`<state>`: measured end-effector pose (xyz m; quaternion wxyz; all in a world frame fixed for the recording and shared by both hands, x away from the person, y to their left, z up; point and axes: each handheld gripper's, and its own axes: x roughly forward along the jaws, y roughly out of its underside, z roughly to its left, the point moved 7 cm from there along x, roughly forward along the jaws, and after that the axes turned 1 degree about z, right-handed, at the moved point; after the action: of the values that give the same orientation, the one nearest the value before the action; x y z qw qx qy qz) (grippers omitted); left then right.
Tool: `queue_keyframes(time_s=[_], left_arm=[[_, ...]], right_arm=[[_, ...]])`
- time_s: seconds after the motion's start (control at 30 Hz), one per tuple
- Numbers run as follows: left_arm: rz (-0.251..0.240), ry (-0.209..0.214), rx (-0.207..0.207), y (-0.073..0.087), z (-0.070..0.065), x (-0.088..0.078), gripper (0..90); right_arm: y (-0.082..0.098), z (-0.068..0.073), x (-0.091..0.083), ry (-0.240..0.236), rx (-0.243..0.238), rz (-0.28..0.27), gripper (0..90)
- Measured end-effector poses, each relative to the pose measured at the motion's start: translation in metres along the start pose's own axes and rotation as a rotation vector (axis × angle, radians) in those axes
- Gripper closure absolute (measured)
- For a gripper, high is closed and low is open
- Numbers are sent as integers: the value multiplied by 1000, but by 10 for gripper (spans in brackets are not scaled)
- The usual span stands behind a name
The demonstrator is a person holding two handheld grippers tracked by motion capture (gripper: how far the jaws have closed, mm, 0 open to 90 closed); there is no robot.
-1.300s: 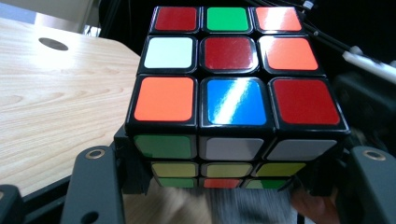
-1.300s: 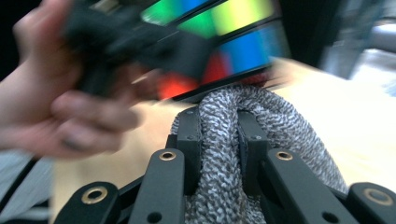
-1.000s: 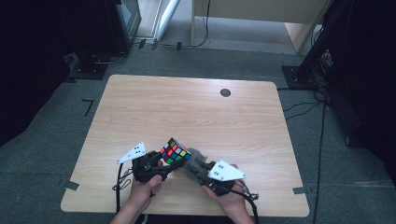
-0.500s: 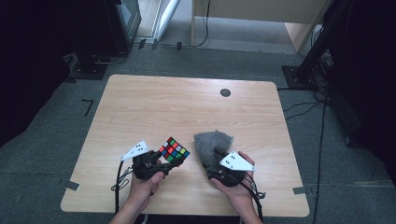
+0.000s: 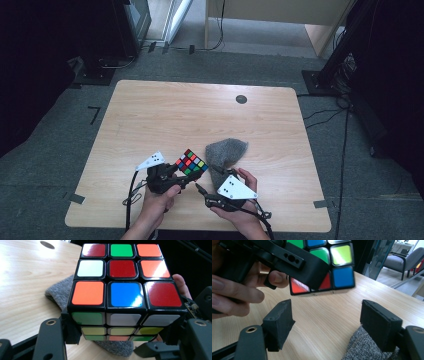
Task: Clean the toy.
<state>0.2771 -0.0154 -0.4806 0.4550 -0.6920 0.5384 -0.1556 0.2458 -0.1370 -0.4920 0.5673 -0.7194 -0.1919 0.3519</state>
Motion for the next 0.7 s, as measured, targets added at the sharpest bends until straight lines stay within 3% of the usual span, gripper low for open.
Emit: queue_keyframes(time_s=[0.43,0.7], left_arm=[[51,43,-21,8,-15,12,343],[81,59,-56,12,-15,16,343]], right_arm=[[-2,4,3,26,-4,-23,264],[-4,4,1,66,-48,-44,316]])
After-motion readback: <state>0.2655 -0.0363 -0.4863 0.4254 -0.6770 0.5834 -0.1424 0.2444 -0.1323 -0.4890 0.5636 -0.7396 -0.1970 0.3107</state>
